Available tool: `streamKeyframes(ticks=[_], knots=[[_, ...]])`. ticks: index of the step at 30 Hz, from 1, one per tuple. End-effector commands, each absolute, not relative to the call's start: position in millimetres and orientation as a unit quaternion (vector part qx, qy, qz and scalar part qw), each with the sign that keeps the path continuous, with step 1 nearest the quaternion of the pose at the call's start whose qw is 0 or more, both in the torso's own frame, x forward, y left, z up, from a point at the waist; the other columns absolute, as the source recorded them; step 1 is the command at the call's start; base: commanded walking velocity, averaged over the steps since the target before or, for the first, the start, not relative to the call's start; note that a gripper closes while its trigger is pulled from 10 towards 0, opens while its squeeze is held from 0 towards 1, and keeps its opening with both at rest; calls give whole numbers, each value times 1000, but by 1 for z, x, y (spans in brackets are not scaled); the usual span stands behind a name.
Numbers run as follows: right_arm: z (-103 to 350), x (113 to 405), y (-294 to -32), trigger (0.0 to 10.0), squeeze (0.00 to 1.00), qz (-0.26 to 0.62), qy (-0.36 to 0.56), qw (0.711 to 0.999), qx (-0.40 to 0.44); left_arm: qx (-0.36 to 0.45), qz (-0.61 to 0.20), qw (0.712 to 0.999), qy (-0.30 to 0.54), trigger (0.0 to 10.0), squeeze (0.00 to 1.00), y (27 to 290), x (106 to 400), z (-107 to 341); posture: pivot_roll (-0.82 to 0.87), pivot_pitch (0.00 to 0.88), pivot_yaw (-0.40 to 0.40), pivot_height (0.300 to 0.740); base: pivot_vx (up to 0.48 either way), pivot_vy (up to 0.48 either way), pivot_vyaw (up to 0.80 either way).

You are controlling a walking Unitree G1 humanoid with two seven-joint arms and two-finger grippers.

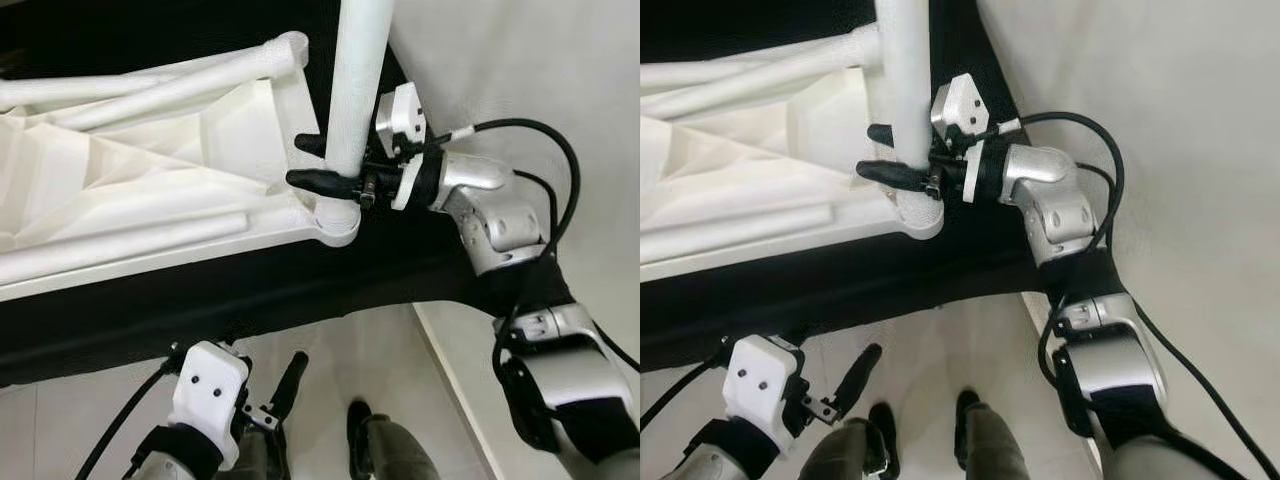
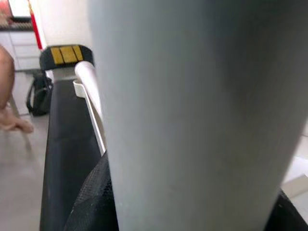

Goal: Building children table

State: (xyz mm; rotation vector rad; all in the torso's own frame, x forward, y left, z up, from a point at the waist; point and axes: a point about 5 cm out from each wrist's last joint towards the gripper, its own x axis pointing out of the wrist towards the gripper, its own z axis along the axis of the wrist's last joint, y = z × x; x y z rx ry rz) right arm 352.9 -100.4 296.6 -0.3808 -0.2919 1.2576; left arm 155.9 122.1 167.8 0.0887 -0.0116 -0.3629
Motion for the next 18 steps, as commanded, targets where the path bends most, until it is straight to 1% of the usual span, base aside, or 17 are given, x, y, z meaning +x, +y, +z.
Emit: streamKeyframes(ticks=[1, 3, 6, 13, 16, 18], knots=[[259, 354, -104, 10000, 0, 585, -57, 784, -198, 48, -180, 982, -1, 10000, 0, 123, 153, 166, -42, 420, 39, 740, 0, 0, 0], [259, 354, -104, 10000, 0, 585, -57, 784, -198, 48, -180, 982, -1, 10000, 0, 123, 153, 166, -42, 420, 39, 740, 0, 0, 0], [256, 350, -102, 10000, 0, 595, -50, 772, -219, 49, -180, 982, -2, 10000, 0, 122, 154, 165, -43, 417, 38, 740, 0, 0, 0], [255, 351, -100, 10000, 0, 601, -28, 767, -221, 49, -178, 983, -3, 10000, 0, 122, 155, 164, -44, 412, 32, 740, 0, 0, 0], [253, 351, -100, 10000, 0, 601, -14, 770, -214, 49, -177, 983, -3, 10000, 0, 122, 156, 164, -47, 407, 31, 740, 0, 0, 0], [251, 354, -99, 10000, 0, 591, 6, 782, -199, 49, -177, 983, -3, 10000, 0, 122, 156, 164, -48, 405, 30, 740, 0, 0, 0]])
